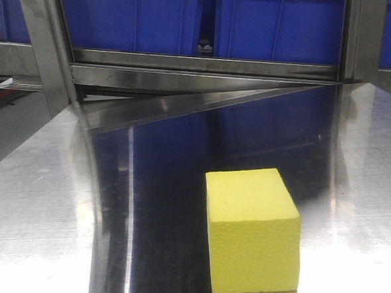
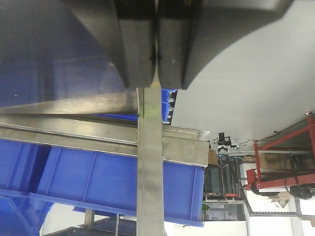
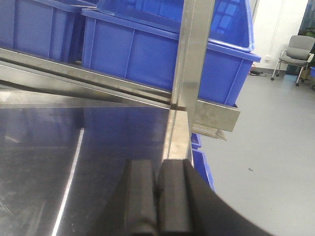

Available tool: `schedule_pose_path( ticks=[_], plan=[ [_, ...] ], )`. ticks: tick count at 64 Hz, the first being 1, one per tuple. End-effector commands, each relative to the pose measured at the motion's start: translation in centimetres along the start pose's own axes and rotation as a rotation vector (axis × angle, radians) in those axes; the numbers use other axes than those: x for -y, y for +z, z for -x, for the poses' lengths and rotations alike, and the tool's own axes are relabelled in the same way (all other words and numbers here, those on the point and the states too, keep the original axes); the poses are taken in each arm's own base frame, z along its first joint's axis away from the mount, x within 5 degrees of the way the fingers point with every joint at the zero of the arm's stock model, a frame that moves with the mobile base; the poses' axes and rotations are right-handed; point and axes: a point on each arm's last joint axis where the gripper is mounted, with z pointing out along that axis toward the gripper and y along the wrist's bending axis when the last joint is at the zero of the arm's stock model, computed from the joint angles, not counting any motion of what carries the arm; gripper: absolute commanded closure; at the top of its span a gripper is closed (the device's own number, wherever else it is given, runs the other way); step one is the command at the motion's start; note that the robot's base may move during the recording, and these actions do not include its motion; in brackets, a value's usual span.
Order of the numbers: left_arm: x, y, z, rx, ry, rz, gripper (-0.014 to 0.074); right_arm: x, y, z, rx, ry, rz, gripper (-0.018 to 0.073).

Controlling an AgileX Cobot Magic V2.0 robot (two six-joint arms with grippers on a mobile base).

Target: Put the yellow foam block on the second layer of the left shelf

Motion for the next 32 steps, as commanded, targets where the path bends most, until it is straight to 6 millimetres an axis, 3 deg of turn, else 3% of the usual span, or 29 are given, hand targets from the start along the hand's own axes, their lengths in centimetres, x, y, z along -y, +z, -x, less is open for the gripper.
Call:
schedule_pose_path(
  ticks=[1,32],
  plan=[
    [0.02,-0.13,-0.04,0.075,-0.010,-0.010,0.0472,0.01,-0.31,1.78,0.135,-0.023,-0.002,0.0505],
    [0.02,-0.13,-0.04,0.075,-0.010,-0.010,0.0472,0.01,-0.31,1.78,0.135,-0.023,-0.002,0.0505]
  ],
)
